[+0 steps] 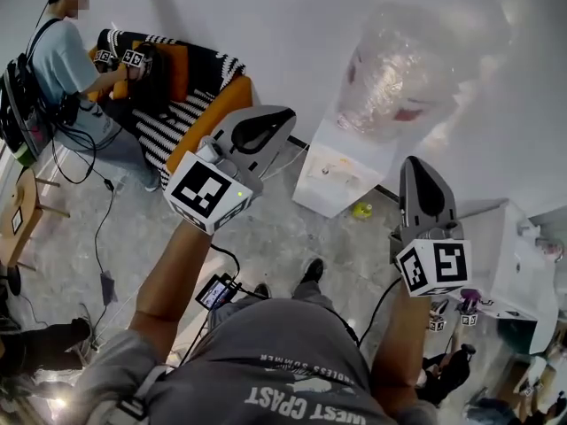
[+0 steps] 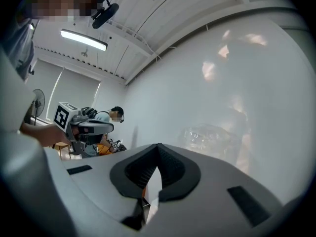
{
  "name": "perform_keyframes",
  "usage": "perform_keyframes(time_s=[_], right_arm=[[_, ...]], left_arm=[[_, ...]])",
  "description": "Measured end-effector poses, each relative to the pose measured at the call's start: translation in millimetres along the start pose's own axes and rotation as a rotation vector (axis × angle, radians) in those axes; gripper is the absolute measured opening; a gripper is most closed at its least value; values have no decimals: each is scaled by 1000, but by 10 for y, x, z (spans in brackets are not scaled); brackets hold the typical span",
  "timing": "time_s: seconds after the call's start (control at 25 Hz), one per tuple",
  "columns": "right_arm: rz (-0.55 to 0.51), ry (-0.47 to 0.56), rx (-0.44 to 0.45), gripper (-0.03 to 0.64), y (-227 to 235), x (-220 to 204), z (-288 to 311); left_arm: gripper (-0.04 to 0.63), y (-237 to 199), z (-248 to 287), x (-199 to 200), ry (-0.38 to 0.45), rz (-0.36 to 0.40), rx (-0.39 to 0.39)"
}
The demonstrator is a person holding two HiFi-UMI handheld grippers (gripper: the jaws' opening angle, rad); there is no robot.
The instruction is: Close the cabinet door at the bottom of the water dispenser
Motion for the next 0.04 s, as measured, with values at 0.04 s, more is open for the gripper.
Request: perform_keyframes(time_s=[0.04], right_arm=[[-3, 1, 3, 28, -15, 9, -8]], left_arm=[[17, 4, -20, 8, 0, 0, 0]])
Point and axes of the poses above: the fingertips, and each gripper's own axes: z forward along the fingers, y to its right, x out of its top, the point moved 3 cm from there along -z, backward along the fingers, and after that the axes turned 10 degrees about y, right-handed, at the moved point
